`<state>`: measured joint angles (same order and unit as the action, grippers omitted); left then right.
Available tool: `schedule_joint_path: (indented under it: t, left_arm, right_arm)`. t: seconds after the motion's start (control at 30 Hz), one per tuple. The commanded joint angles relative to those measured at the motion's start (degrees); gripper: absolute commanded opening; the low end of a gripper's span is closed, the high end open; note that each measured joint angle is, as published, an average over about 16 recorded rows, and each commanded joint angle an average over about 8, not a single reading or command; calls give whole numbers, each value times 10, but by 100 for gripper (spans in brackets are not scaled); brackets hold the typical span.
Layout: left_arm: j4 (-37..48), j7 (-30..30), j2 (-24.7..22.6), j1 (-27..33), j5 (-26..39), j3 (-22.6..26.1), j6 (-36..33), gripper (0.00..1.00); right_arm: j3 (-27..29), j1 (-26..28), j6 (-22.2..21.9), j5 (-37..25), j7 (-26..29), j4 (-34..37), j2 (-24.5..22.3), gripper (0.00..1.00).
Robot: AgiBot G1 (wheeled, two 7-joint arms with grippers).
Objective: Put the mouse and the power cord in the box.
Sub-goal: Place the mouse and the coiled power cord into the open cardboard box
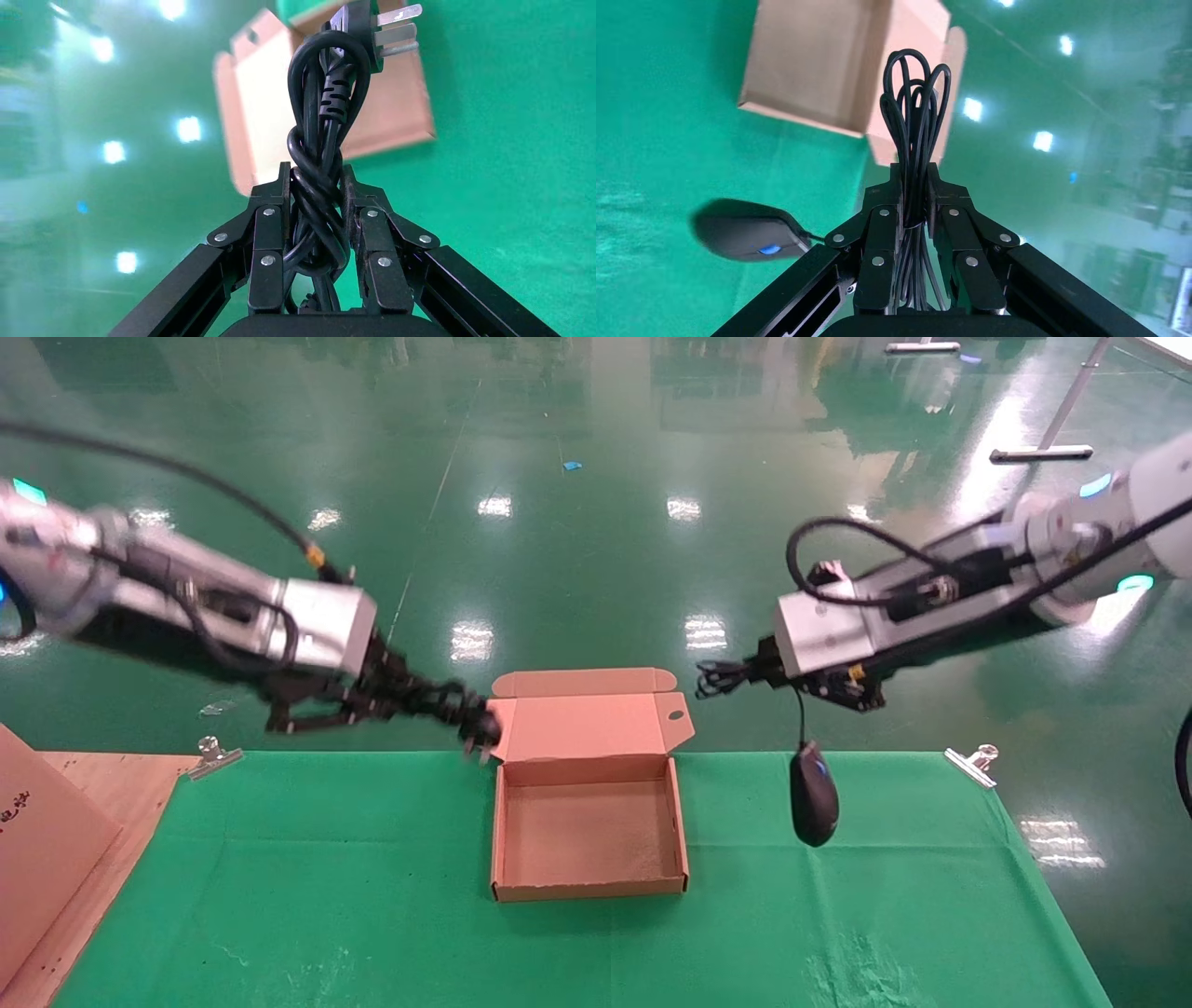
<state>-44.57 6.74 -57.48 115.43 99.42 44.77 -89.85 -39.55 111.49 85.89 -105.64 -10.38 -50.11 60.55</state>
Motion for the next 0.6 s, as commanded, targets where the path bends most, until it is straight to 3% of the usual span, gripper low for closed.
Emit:
schedule_joint_path:
  t: [0.03, 0.4, 0.6]
  left_arm:
    - [-8, -8, -3, 13, -7, 0, 0, 0]
    - [-6, -18, -20, 15, -36, 5, 14, 0]
    - [-11, 15, -24, -26, -38, 0, 73, 0]
  right_arm:
    - [3, 9, 3, 2, 11, -12, 1, 0]
    - [3, 15, 4, 2, 27, -27, 9, 0]
    - [4, 15, -1, 3, 22, -17, 11, 0]
